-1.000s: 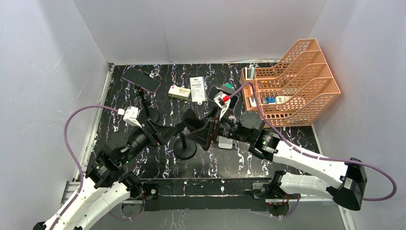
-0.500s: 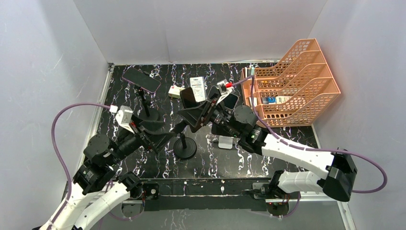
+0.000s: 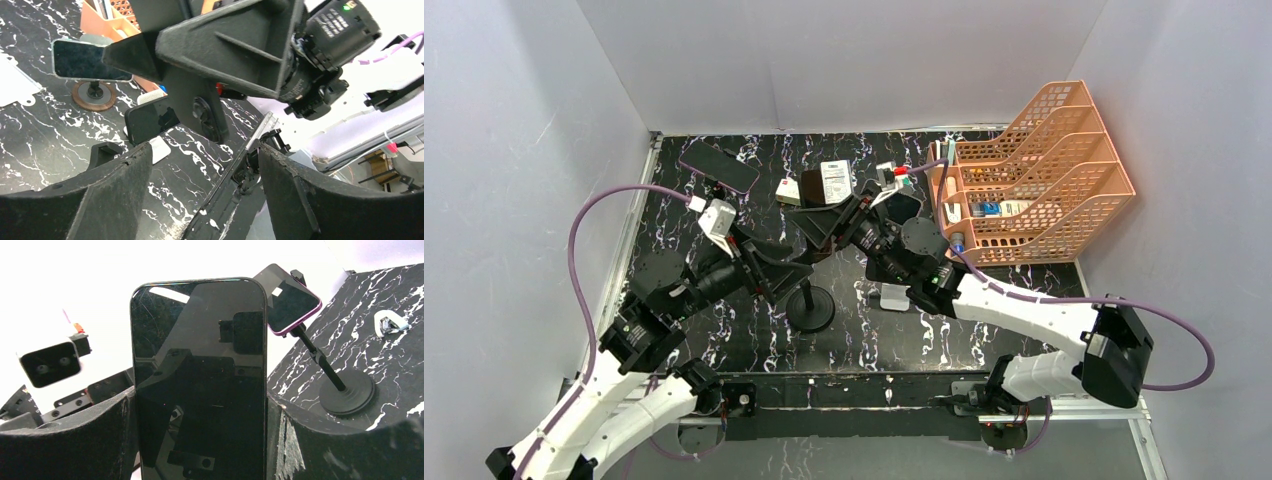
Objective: Remove the phone from the phone stand
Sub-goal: Place the phone at the center of the board.
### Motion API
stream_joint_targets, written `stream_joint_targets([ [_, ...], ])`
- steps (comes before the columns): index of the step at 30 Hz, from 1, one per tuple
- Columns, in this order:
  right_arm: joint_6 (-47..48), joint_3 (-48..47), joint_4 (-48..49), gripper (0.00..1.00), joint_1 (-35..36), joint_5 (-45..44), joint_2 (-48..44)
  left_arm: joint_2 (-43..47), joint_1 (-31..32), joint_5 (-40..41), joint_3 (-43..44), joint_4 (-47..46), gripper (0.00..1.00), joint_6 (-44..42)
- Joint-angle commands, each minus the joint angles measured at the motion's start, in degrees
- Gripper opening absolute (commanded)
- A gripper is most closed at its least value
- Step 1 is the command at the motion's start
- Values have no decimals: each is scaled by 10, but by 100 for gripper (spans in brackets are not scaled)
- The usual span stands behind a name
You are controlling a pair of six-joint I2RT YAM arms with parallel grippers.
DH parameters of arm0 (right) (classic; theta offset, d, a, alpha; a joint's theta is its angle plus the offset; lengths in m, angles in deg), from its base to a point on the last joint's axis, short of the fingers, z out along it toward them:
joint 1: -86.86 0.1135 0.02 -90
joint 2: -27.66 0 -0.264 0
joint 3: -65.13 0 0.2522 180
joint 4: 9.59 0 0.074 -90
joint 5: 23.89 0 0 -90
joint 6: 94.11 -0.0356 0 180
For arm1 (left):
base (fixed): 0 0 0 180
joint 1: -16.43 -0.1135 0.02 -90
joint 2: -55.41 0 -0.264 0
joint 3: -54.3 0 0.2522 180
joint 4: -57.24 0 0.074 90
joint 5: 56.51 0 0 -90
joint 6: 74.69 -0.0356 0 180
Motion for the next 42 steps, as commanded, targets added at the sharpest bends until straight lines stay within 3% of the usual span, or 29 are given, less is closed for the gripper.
stream_joint_targets([
  [1, -18, -42, 80, 1, 7, -27, 2, -14, 0, 43, 15, -20, 73, 6],
  [8, -21, -44, 80, 1, 12, -37, 6, -35, 0, 61, 22, -47, 67, 21],
  [17, -27, -49, 77, 1, 19, -44, 13, -76, 0, 64, 32, -58, 44, 35],
  [26, -21, -52, 70, 1, 28, -75, 15, -86, 0, 68, 30, -63, 41, 35],
  [29, -17, -55, 69, 1, 32, -82, 18, -89, 0, 70, 27, -63, 28, 32],
  [33, -10, -54, 65, 1, 35, -87, 17, -88, 0, 73, 24, -63, 0, 26],
  [35, -8, -51, 61, 1, 36, -88, 13, -82, 0, 79, 22, -60, 0, 23],
  [42, 8, -47, 42, 31, 36, -68, 0, -59, 0, 107, 11, -49, 0, 14],
])
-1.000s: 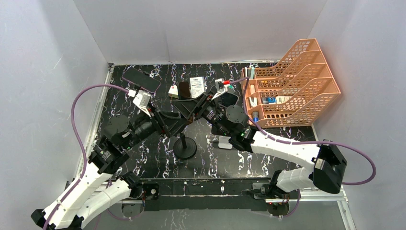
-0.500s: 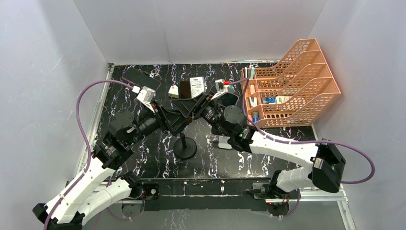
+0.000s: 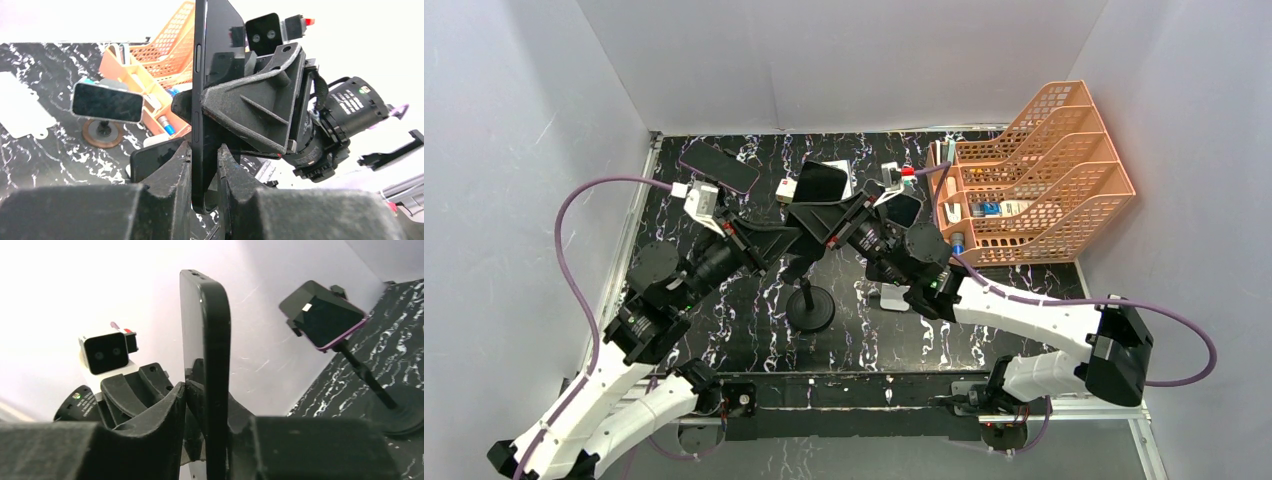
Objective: Remove the phone from the phone stand
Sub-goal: Place the phone at the center of the board.
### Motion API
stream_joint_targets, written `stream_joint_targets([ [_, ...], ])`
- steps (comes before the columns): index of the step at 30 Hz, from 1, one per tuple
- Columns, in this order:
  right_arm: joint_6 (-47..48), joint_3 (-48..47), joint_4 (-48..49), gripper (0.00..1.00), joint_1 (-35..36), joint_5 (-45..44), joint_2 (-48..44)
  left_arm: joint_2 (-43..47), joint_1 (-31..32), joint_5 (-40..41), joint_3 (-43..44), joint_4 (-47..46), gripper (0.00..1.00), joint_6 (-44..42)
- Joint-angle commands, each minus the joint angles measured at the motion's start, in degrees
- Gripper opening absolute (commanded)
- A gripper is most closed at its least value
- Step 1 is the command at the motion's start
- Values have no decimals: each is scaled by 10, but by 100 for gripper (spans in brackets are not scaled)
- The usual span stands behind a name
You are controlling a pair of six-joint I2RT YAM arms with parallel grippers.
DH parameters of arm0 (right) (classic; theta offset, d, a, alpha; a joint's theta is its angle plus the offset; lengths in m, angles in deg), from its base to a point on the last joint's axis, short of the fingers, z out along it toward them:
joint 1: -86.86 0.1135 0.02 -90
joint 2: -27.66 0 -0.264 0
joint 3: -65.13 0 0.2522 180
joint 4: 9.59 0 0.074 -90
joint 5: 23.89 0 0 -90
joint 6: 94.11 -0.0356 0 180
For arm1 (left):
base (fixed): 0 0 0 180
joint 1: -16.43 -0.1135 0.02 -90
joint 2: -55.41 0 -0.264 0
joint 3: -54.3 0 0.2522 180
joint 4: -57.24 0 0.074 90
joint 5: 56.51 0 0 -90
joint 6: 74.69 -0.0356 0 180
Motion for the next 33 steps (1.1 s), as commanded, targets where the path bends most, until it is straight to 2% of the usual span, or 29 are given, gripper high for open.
stream_joint_targets([
  [1, 59, -32, 5, 33, 10, -14, -8, -5, 12, 20, -5, 29, 0, -32],
  [6, 68, -29, 4, 35, 10, -5, -16, 3, 12, 21, -8, 31, 0, -33],
  [10, 94, -23, 7, 45, 10, 33, -28, 19, 12, 19, -13, 31, 0, -29],
  [19, 128, 2, 10, 57, 10, 111, -59, 63, 11, 6, -42, 7, 0, 12],
  [22, 128, 21, 37, 58, 10, 145, -73, 75, 12, -5, -47, -2, 0, 30],
  [26, 119, 31, 68, 49, 9, 203, -82, 87, 12, -22, -57, -38, 0, 55],
  [33, 89, 30, 115, 17, 9, 275, -77, 96, 12, -60, -74, -88, 0, 88],
])
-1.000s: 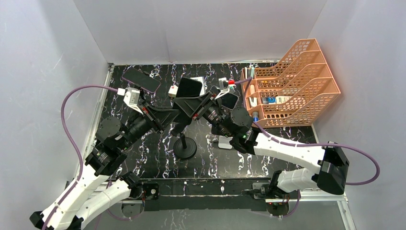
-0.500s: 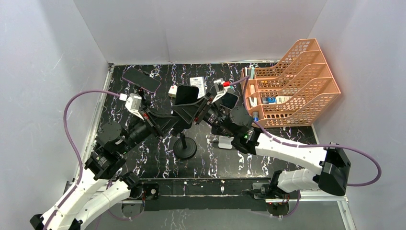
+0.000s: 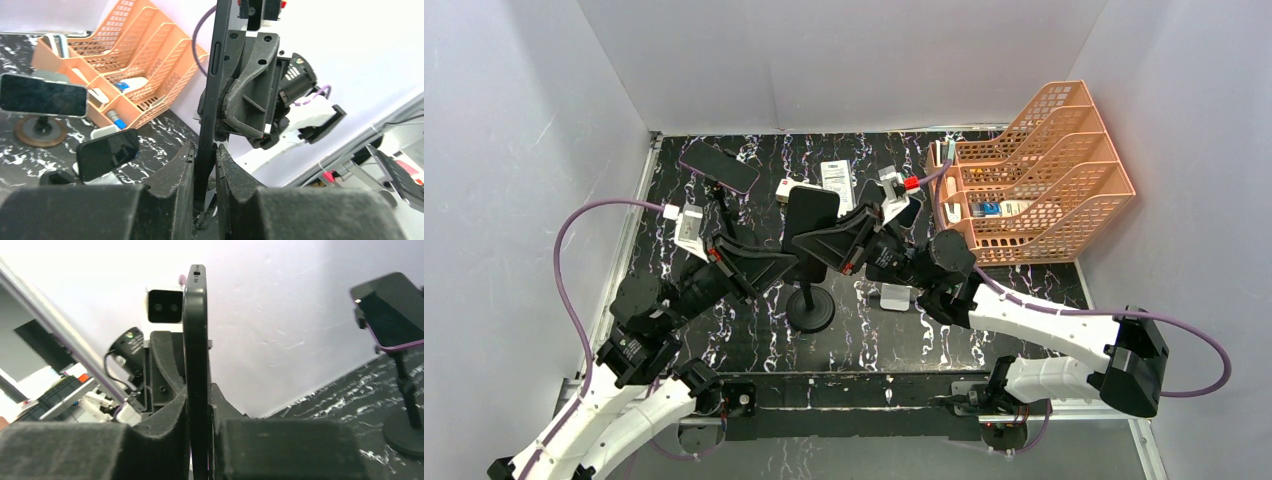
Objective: Remove the phone from the phone stand
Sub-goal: Place the phone at the center of the board.
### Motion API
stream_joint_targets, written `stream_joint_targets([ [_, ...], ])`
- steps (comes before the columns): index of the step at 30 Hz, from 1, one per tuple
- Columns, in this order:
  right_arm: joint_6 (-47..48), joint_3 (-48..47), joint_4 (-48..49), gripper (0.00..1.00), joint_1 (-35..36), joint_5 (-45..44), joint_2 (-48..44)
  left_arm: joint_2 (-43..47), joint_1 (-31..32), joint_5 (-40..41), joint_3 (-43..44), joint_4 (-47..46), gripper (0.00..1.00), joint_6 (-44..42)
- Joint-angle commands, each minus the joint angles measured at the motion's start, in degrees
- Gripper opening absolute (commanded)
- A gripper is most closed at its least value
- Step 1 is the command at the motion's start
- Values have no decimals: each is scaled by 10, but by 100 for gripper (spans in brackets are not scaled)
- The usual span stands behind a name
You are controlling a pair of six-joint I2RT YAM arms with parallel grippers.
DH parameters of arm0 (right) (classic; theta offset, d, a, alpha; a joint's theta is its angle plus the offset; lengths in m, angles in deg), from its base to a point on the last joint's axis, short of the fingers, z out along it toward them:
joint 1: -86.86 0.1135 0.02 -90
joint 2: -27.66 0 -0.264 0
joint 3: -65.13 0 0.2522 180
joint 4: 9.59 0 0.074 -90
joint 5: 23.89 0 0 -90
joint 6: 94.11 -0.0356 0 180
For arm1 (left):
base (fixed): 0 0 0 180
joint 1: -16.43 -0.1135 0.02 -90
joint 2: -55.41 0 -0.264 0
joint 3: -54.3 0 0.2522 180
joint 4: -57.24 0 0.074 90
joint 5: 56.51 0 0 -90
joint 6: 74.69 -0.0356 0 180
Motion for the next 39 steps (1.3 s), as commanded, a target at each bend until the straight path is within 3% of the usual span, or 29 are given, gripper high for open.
stream_joint_targets([
  [1, -9, -8, 86, 12, 9, 90, -16, -1, -3, -3, -15, -49, 0, 21],
  [3, -11, -10, 95, 4, 8, 105, -16, -2, -3, -22, -18, -55, 3, 25],
  [7, -21, -9, 112, 1, 8, 124, -10, -10, -3, -66, -21, -73, 37, 33],
  [10, -33, -12, 124, 1, 9, 138, 0, -17, -3, -89, -23, -97, 42, 44],
  [12, -40, -15, 133, 1, 9, 147, 7, -20, -3, -94, -21, -99, 38, 44],
  [16, -38, -16, 132, 1, 9, 149, 9, -19, -3, -87, -15, -80, 0, 30],
  [17, -33, -16, 121, 1, 9, 145, 6, -15, -3, -77, -13, -65, 0, 25],
  [18, -25, -17, 103, 11, 9, 138, 0, -9, -3, -67, -12, -52, 0, 19],
  [21, 8, -11, 31, 59, 9, 112, -30, 10, -3, -17, 5, 22, 0, -11],
  [25, 64, -10, -110, 88, 9, 29, -86, 40, -3, 67, 42, 192, 0, -59],
  [30, 113, 0, -289, 94, 9, -90, -163, 64, -3, 201, 89, 381, 0, -88],
  [35, 143, 42, -356, 95, 9, -160, -243, 52, -3, 305, 119, 536, 0, -68],
  [39, 151, 64, -380, 94, 8, -183, -281, 29, -3, 344, 117, 605, 0, -40],
])
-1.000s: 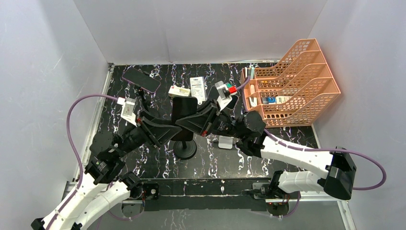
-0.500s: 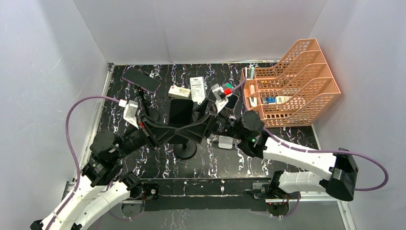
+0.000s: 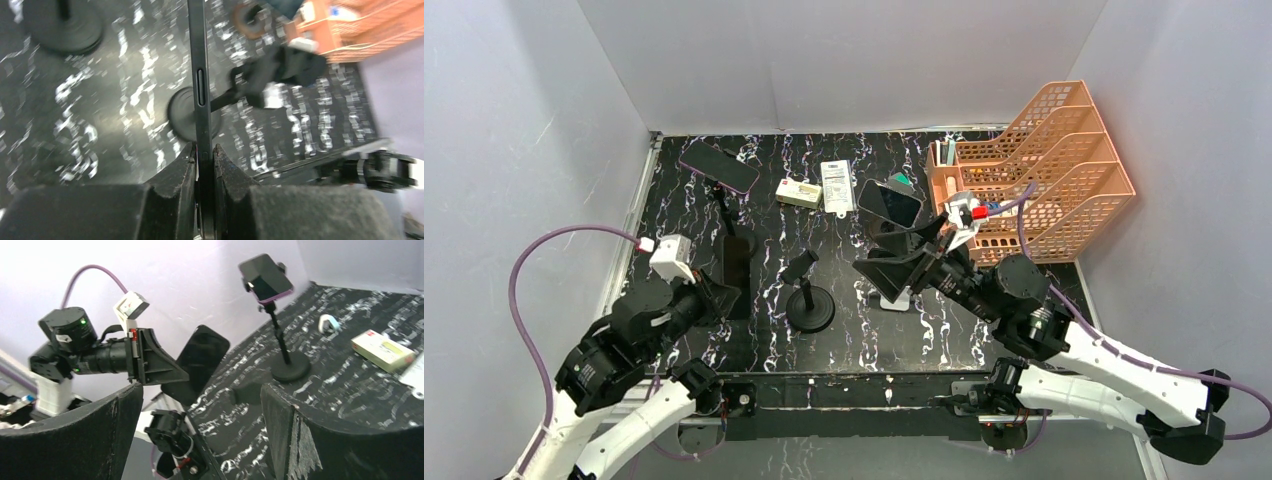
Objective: Remove the phone from the phone stand
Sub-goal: Place the phone at the center of the board.
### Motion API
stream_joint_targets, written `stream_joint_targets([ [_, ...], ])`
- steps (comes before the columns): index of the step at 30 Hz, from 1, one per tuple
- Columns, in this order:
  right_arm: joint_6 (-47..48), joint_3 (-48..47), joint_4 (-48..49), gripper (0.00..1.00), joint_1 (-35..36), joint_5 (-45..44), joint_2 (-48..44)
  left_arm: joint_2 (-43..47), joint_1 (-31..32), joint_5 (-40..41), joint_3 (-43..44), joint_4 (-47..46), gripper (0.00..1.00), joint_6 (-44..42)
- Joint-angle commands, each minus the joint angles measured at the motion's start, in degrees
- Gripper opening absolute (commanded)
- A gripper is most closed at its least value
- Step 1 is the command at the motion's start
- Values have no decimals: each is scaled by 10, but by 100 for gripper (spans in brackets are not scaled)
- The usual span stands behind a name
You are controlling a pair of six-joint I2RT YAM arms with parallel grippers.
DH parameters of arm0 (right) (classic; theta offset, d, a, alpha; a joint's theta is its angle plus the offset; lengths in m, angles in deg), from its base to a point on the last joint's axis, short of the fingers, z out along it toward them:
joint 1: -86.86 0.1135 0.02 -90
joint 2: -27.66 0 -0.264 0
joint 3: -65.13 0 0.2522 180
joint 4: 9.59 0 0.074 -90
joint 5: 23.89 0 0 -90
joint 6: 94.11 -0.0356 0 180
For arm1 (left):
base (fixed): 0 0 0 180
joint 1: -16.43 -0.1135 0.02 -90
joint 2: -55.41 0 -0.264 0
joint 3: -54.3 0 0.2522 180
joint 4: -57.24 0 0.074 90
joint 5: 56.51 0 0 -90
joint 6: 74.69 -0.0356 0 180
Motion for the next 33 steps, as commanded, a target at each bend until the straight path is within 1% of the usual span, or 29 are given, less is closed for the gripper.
stream_joint_targets([
  [1, 26, 25, -56, 94, 2, -63, -27, -30, -2, 84, 11, 108, 0, 23],
  [8, 6, 41, -70, 93, 1, -78, -23, -88, -2, 61, -31, 101, 0, 40],
  [12, -16, 47, -85, 92, 2, -122, -14, -107, -2, 15, -83, 28, 0, 71],
  [15, -18, 64, -75, 92, 2, -138, -21, -143, -2, 0, -130, -29, 0, 99],
  [16, -18, 68, -74, 92, 2, -140, -24, -160, -3, -5, -132, -41, 0, 103],
  [22, 11, 65, -90, 93, 1, -103, -30, -218, -3, 27, -166, -110, 0, 127],
  [27, 17, 66, -94, 93, 2, -78, -30, -294, -3, 49, -186, -146, 0, 121],
  [31, 17, 71, -93, 93, 1, -59, -29, -327, -3, 64, -210, -171, 0, 114],
  [33, 17, 71, -95, 93, 2, -52, -29, -337, -3, 68, -221, -186, 2, 112],
])
